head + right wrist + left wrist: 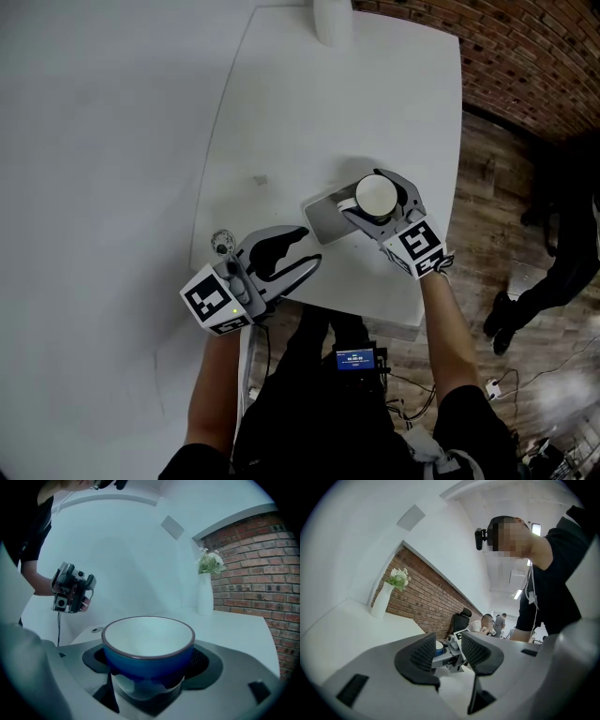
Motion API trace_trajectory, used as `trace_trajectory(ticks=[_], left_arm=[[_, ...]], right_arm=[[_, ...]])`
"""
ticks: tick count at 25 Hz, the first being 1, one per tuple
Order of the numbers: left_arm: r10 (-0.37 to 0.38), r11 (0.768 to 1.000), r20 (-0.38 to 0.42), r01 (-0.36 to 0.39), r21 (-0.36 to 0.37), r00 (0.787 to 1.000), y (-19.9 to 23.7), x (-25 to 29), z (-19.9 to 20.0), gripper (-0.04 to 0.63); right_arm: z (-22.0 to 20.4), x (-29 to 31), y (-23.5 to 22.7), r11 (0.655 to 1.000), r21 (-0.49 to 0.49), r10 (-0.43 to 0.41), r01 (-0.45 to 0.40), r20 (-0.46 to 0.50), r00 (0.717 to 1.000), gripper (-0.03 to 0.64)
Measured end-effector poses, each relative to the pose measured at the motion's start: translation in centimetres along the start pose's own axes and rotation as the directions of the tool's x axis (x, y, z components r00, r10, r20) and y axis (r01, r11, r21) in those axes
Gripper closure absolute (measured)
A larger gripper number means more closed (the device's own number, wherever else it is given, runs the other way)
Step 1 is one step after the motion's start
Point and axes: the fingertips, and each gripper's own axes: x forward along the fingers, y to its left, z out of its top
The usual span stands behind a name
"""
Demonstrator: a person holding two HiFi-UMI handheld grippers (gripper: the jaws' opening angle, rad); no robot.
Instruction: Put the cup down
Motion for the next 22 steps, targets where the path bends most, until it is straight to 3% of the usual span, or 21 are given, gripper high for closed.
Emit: trace_trajectory(ticks=[4,10,22], left_arm=[[0.002,1.000,-0.005,-0.002,-0.005,1.000,0.4,0.3,-0.3,0.434],[-0.005,1.000,-0.008,0.005,-0.008,1.000,0.8,0.7,-0.7,0.434],[-0.008,1.000,0.005,0.008,-0.002,1.000,-0.1,-0.4,-0.4,0.434]], right_arm=[[-0.4,0.2,-0.4,1.000,-0.018,-0.021,0.021,0.013,1.000,0.201],[-1.1,0.5,-0.6,0.992,-0.120,-0.043,0.039,-0.031,0.999,0.201],[-1.4,0.6,-0.6,0.998,-0.048,-0.048,0.045,-0.057,0.997,0.199]])
